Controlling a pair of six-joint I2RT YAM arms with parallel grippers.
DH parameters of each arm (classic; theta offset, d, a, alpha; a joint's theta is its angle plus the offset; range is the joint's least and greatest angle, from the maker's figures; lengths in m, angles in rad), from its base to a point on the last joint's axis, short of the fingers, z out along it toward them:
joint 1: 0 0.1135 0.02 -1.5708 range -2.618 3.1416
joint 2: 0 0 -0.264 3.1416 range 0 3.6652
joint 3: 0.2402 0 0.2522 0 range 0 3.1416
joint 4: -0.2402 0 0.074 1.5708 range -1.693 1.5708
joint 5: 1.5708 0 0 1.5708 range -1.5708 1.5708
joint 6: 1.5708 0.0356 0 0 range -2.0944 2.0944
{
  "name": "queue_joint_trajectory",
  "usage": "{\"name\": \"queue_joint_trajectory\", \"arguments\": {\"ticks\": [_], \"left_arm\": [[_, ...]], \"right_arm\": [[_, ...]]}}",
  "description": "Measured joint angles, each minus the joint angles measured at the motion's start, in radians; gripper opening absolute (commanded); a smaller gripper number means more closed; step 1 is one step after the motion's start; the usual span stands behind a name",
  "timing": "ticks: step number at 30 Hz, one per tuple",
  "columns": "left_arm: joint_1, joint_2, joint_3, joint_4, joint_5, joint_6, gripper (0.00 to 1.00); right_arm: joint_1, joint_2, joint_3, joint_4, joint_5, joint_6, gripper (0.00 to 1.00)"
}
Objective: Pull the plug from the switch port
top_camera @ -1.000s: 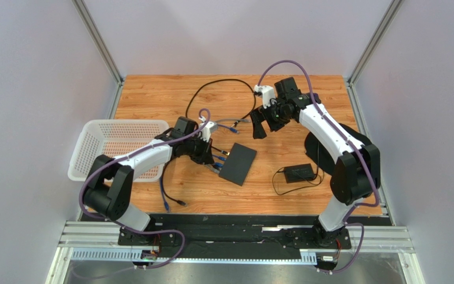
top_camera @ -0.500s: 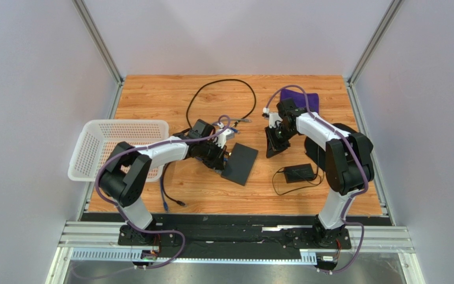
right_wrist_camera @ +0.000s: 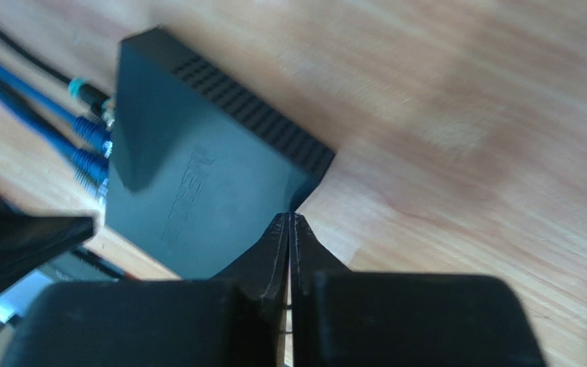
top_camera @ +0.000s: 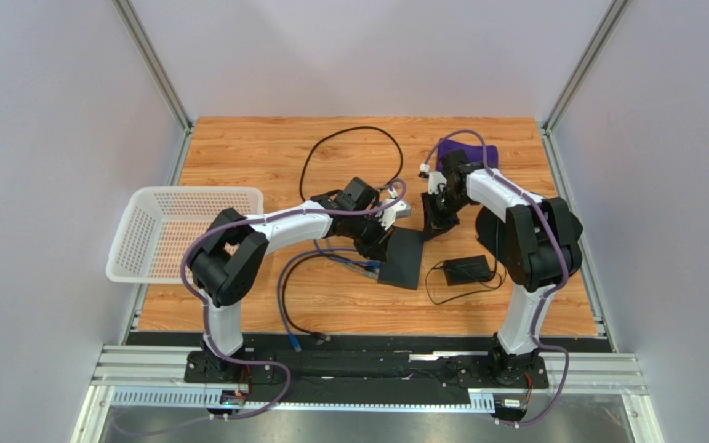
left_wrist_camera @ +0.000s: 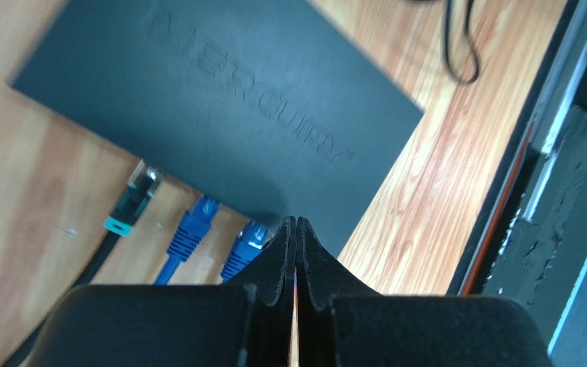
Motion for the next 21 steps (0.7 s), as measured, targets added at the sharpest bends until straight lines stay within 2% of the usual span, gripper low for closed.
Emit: {"name": "queue_joint_trajectory", "arguments": {"ticks": [1, 3, 4, 7, 9, 13, 17, 21], "left_arm": [[0.001, -0.006, 0.020, -0.009, -0.002, 0.001, 0.00], [0.024, -0.025, 0.043, -0.018, -0.002, -0.003, 0.10], [0.043, -0.039, 0.049, -0.021, -0.005, -0.006, 0.22], [0.141, -0.087, 0.068, -0.032, -0.019, -0.034, 0.47], [0.223, -0.109, 0.093, -0.031, -0.027, -0.064, 0.53], [0.328, -0.113, 0.118, -0.024, -0.057, -0.097, 0.54], [0.343, -0.113, 0.103, -0.030, -0.060, -0.112, 0.54], [0.343, -0.113, 0.069, -0.048, -0.044, -0.113, 0.53]], "right_arm": [[0.000, 0.014, 0.014, -0.001, 0.018, 0.000, 0.00], [0.000, 0.033, 0.034, -0.003, 0.052, 0.002, 0.00], [0.000, 0.040, 0.044, -0.004, 0.074, 0.001, 0.00], [0.000, 0.048, 0.070, -0.005, 0.120, 0.000, 0.00], [0.001, 0.051, 0.090, -0.005, 0.150, -0.008, 0.00], [0.010, 0.109, 0.168, -0.021, 0.184, -0.058, 0.00], [0.044, 0.201, 0.238, -0.030, 0.179, -0.096, 0.00], [0.130, 0.236, 0.279, -0.042, 0.155, -0.118, 0.00]]}}
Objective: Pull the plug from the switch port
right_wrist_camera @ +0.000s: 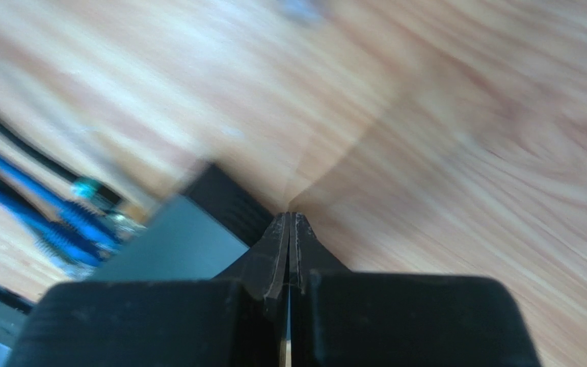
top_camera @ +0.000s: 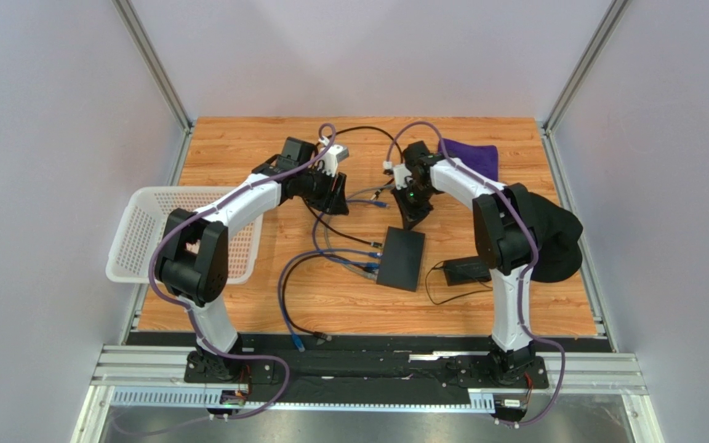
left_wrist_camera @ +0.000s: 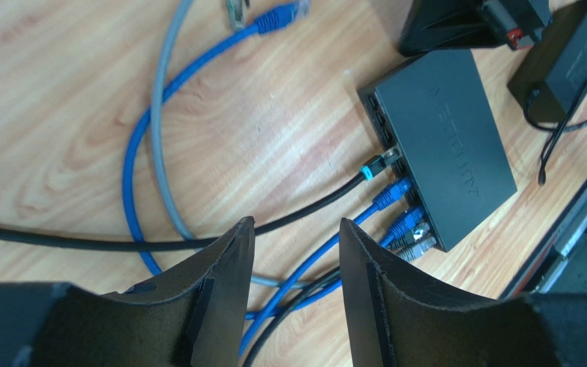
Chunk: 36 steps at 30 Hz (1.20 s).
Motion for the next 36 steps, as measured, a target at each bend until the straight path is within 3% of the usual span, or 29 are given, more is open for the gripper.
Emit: {"name": "queue_joint_trajectory", "arguments": {"ticks": [6, 11, 13, 14, 17, 25, 29, 36], "left_arm": [[0.000, -0.011, -0.105, 0.023, 0.028, -0.015, 0.53], [0.000, -0.012, -0.127, 0.026, 0.046, -0.015, 0.52], [0.000, -0.011, -0.126, 0.038, 0.069, -0.015, 0.51], [0.000, -0.010, -0.124, 0.040, 0.082, -0.016, 0.50], [0.000, 0.027, -0.077, 0.039, 0.139, -0.012, 0.45], [0.000, 0.291, 0.210, -0.028, 0.286, 0.005, 0.49], [0.000, 0.361, 0.244, -0.059, 0.333, -0.002, 0.59], [0.000, 0.377, 0.245, -0.082, 0.323, -0.021, 0.61]], "right_arm": [[0.113, 0.002, 0.091, 0.002, -0.023, -0.022, 0.00], [0.098, -0.023, 0.108, 0.011, -0.003, -0.021, 0.03], [0.061, -0.068, 0.085, 0.011, 0.001, -0.017, 0.23], [0.036, -0.099, 0.068, 0.009, -0.001, -0.013, 0.52], [-0.035, -0.203, 0.015, -0.024, -0.018, -0.012, 0.66], [-0.045, -0.241, -0.173, -0.098, -0.113, -0.022, 0.79], [-0.038, -0.225, -0.216, -0.120, -0.172, -0.013, 0.81], [-0.039, -0.167, -0.188, -0.110, -0.194, -0.005, 0.84]]}}
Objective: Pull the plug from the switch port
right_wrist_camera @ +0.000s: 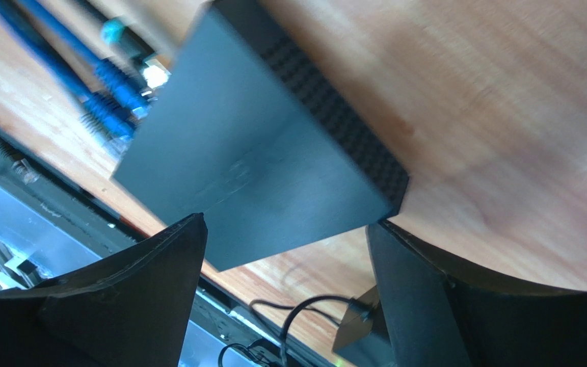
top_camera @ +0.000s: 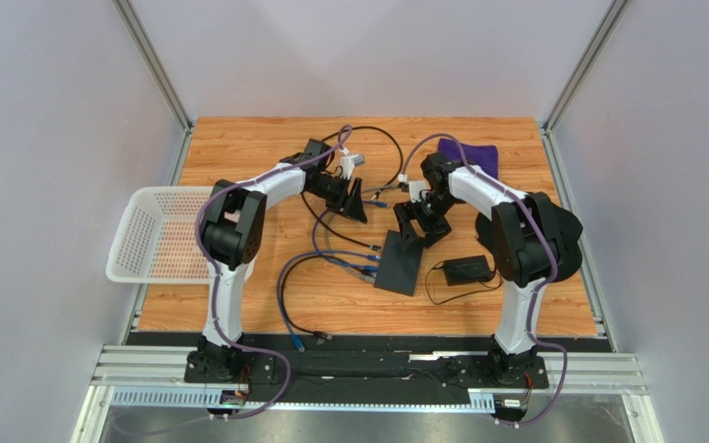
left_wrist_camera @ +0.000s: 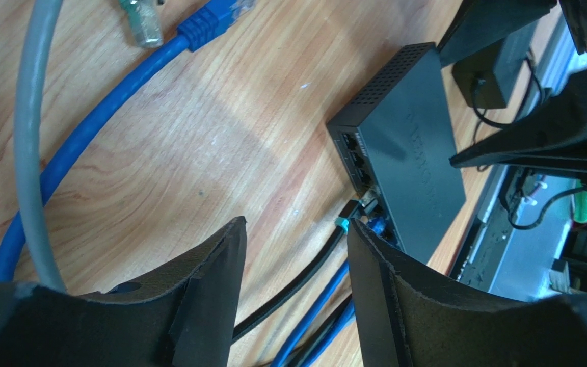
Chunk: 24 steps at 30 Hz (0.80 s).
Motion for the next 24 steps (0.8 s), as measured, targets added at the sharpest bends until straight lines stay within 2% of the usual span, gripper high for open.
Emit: {"name": "queue_joint_trajectory", "arguments": {"ticks": [5, 12, 16, 20, 22, 23, 24], "left_arm": [[0.000, -0.018, -0.041, -0.010, -0.056, 0.003, 0.66], [0.000, -0.151, -0.186, -0.005, -0.106, 0.003, 0.65], [0.002, -0.193, -0.195, 0.003, -0.116, 0.009, 0.64], [0.009, -0.198, -0.195, 0.002, -0.117, 0.010, 0.64], [0.013, -0.198, -0.197, 0.003, -0.114, 0.010, 0.63], [0.013, -0.198, -0.199, 0.005, -0.113, 0.010, 0.63], [0.014, -0.198, -0.203, 0.006, -0.111, 0.010, 0.63]], "right_arm": [[0.003, 0.102, 0.073, -0.030, 0.015, 0.000, 0.82], [0.066, 0.164, 0.216, -0.023, -0.015, -0.026, 0.82], [0.109, 0.172, 0.294, -0.016, -0.051, -0.043, 0.86], [0.132, 0.166, 0.352, -0.003, -0.040, -0.076, 0.83], [0.138, 0.143, 0.358, 0.000, -0.019, -0.093, 0.69], [0.135, 0.123, 0.357, -0.001, -0.012, -0.099, 0.58], [0.130, 0.102, 0.357, -0.002, -0.010, -0.107, 0.30]]}}
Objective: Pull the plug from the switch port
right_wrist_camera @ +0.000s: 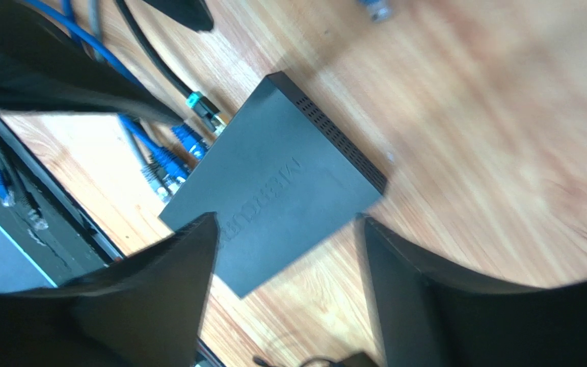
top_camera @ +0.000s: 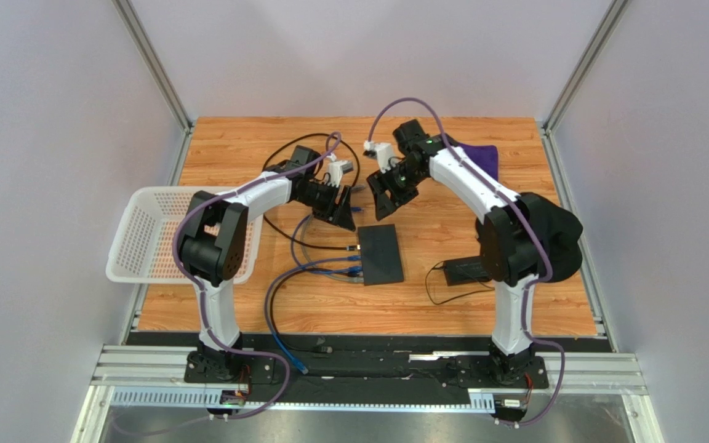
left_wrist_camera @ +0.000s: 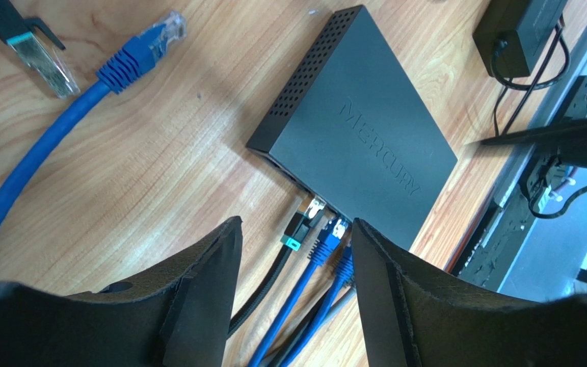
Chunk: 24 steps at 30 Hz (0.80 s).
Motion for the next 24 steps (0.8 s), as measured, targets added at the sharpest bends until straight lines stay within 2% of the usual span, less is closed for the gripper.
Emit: {"name": "queue_joint_trajectory", "arguments": {"ticks": [1, 3, 7, 9, 14, 18, 24], "left_arm": [[0.000, 0.000, -0.004, 0.001, 0.003, 0.000, 0.63], [0.003, 0.000, -0.014, 0.003, 0.011, -0.002, 0.62], [0.006, 0.015, -0.012, 0.001, 0.039, -0.005, 0.61], [0.006, 0.040, 0.001, -0.001, 0.055, -0.007, 0.61], [0.008, 0.087, 0.002, -0.007, 0.089, -0.008, 0.59], [0.010, 0.103, 0.002, -0.012, 0.105, -0.009, 0.57], [0.011, 0.129, 0.002, -0.023, 0.122, 0.001, 0.56]], "right_arm": [[-0.010, -0.034, -0.006, 0.009, 0.002, -0.006, 0.17], [-0.035, -0.134, -0.053, 0.051, -0.010, -0.019, 0.00], [-0.072, -0.365, -0.247, 0.189, -0.054, -0.028, 0.00], [-0.069, -0.408, -0.309, 0.225, -0.078, -0.023, 0.00], [-0.024, -0.309, -0.430, 0.344, -0.121, 0.033, 0.00], [0.011, -0.220, -0.464, 0.333, -0.132, 0.056, 0.00], [0.043, -0.213, -0.492, 0.391, -0.169, 0.108, 0.00]]}}
